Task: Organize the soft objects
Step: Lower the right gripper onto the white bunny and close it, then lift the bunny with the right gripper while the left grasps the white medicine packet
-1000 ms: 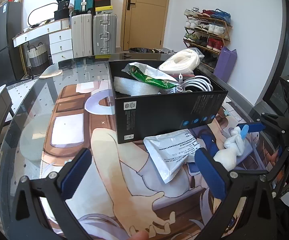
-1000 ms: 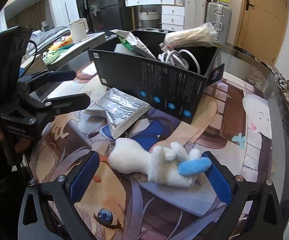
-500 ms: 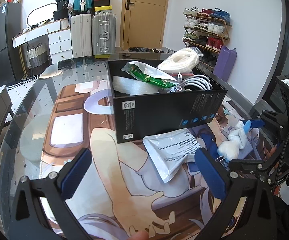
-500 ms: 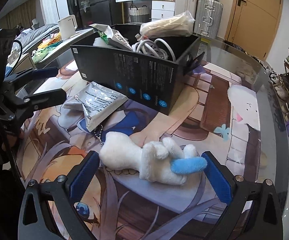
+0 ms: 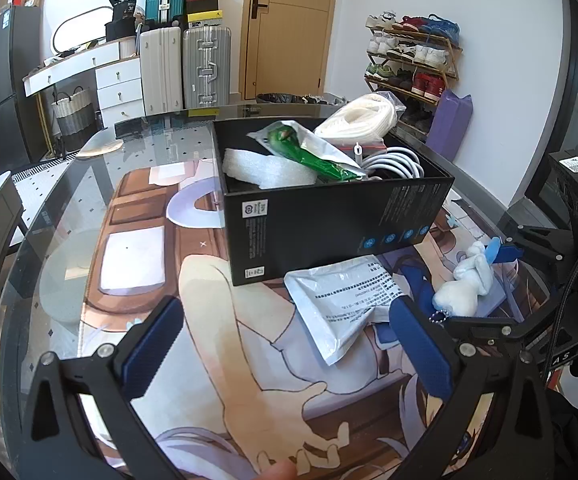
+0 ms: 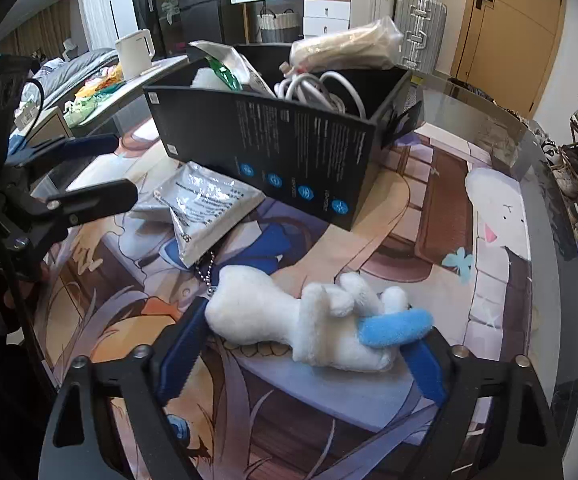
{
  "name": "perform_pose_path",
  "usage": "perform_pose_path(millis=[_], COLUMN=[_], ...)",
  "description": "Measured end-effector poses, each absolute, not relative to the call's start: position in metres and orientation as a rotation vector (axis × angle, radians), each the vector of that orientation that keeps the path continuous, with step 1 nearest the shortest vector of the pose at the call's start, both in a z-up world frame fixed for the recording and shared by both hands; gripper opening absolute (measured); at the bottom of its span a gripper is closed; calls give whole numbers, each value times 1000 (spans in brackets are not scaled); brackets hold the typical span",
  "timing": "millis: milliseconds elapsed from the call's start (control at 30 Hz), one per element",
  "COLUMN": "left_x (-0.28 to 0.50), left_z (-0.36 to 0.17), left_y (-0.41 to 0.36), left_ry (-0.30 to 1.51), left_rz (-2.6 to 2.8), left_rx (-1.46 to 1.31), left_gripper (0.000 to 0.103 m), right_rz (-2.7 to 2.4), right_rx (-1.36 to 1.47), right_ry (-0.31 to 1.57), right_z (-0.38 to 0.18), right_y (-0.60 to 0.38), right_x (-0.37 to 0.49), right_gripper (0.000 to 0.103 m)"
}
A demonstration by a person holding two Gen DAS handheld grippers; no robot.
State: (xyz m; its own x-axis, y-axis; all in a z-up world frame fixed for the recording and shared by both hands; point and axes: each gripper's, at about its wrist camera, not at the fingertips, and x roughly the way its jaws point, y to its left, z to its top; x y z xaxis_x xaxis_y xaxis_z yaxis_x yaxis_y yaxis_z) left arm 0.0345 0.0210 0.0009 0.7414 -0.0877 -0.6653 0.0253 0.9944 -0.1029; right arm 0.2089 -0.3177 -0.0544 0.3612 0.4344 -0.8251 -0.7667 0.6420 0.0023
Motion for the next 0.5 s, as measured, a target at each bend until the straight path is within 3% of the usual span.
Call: perform_pose_path(millis=[500], left_x=[35], left_z=[-3], left_y=[21], left_ry=[746], left_rz=[-66], left_rx=[-79], left_gripper=[103], right_rz=[833], right_rx=[-333], right_ry=[823], right_z=[-23], right_y=[-350], right_x=[215], right_gripper=[87])
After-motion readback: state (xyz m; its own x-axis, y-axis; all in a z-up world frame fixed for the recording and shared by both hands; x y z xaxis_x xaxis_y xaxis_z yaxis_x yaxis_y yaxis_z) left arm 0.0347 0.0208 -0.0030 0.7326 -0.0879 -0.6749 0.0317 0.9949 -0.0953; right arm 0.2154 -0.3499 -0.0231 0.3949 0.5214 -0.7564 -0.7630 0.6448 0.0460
